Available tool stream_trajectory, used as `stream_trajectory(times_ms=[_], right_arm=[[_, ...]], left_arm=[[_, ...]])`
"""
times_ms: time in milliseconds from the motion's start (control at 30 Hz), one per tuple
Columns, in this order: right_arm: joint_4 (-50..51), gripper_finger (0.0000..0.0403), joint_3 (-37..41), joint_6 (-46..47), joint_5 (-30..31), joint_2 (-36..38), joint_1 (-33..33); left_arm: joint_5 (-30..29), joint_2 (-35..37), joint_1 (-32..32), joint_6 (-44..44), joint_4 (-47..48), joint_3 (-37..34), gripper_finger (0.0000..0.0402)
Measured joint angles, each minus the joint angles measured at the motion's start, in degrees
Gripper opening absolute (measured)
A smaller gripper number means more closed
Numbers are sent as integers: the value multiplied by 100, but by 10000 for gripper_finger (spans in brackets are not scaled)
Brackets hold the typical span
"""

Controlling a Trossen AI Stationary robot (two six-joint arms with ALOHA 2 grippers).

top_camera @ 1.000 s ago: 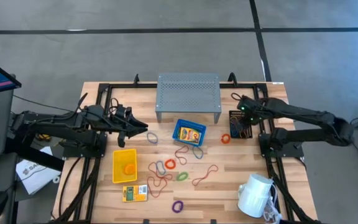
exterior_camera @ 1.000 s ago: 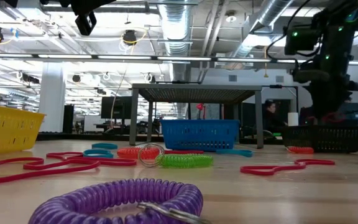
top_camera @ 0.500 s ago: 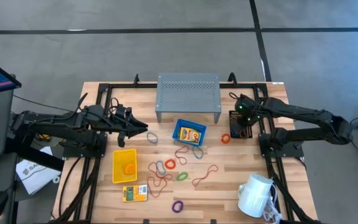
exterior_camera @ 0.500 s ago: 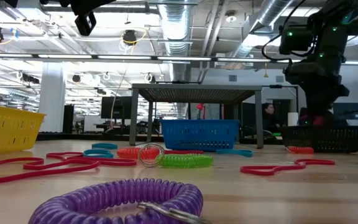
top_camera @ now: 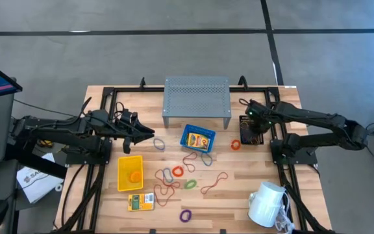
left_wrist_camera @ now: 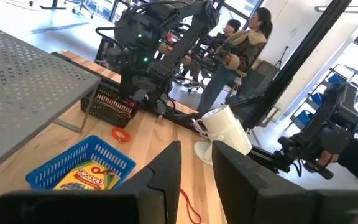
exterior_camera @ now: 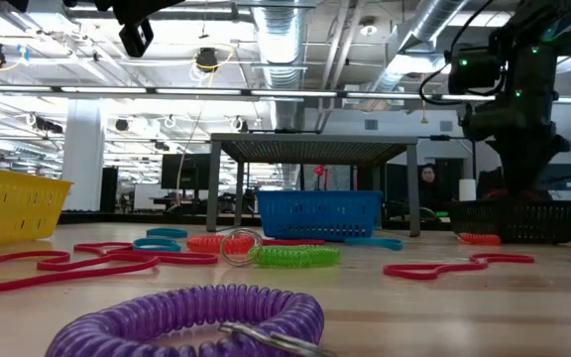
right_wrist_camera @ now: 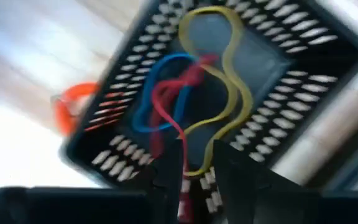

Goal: Pick & Place Office Desk Supplies
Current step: Put the red rubber band into the black bin

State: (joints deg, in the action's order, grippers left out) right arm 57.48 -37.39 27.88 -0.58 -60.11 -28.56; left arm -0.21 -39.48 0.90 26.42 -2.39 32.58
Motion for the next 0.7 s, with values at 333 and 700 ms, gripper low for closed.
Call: stream_trajectory(times_ms=[333, 700], right_arm=[[-186, 82, 39, -2, -412, 57, 50], [-225, 163, 44, -590, -557, 52, -176]], left_arm=[[0, -1, -1, 3, 4, 2, 85], [0, 0, 0, 5, 2, 2, 85]])
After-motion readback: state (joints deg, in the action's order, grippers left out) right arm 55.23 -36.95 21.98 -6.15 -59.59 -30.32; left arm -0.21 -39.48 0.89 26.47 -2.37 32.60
